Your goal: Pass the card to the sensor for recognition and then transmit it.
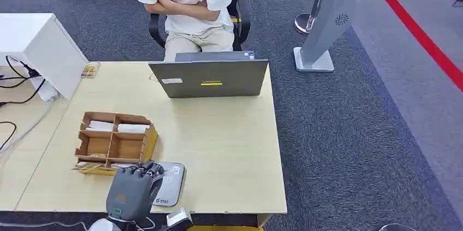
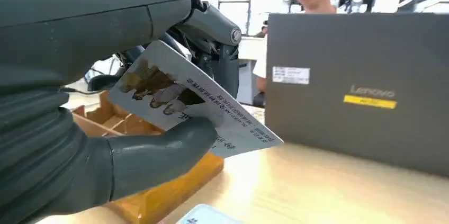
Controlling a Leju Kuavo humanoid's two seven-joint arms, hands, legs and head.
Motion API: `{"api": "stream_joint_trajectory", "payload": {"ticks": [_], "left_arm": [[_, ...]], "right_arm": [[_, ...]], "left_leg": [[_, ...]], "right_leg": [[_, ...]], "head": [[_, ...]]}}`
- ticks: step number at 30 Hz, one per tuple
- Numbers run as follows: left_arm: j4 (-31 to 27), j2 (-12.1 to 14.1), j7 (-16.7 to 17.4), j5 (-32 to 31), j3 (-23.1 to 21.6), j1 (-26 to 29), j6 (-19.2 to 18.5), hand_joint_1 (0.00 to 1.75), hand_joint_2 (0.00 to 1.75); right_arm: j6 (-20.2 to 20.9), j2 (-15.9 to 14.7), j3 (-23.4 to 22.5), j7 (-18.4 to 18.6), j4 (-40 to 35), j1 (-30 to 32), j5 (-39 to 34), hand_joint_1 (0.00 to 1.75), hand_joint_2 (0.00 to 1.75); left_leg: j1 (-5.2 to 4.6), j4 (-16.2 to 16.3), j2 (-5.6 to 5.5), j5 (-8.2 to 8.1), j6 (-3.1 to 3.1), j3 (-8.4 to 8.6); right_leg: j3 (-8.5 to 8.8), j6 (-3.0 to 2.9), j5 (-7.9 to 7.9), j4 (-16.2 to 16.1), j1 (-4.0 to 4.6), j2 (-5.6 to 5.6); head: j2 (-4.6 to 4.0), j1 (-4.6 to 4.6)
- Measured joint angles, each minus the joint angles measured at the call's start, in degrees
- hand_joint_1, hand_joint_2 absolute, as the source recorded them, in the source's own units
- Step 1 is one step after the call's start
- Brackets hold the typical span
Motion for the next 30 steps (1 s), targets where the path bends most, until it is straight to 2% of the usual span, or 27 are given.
{"api": "stream_joint_trajectory", "payload": {"ticks": [6,23,30], "left_arm": [[2.4,-0.7,2.9,-1.7,0.6,0.0,-0.1,1.75,1.75],[10.0,-2.6,5.7,-2.5,2.8,-1.1,-2.6,1.75,1.75],[12.8,-3.1,5.9,-2.4,3.0,-1.7,-3.6,1.75,1.75]], "right_arm": [[0.0,0.1,-0.1,0.6,0.0,0.0,0.6,0.00,1.75],[0.0,0.1,-0.1,1.0,0.0,0.0,2.4,0.00,1.75],[0.1,0.1,-0.1,1.0,0.0,0.0,2.6,0.00,1.75]], "left_leg": [[0.00,0.0,0.00,0.00,0.00,0.00],[0.00,0.0,0.00,0.00,0.00,0.00],[0.00,0.0,-0.06,0.00,0.00,0.01]], "right_leg": [[-0.01,0.00,0.00,0.0,0.00,0.00],[0.00,0.00,0.00,0.0,0.00,-0.01],[0.05,0.00,0.00,0.0,0.00,-0.05]], "head": [[0.00,-0.02],[0.00,0.00],[0.00,0.00]]}}
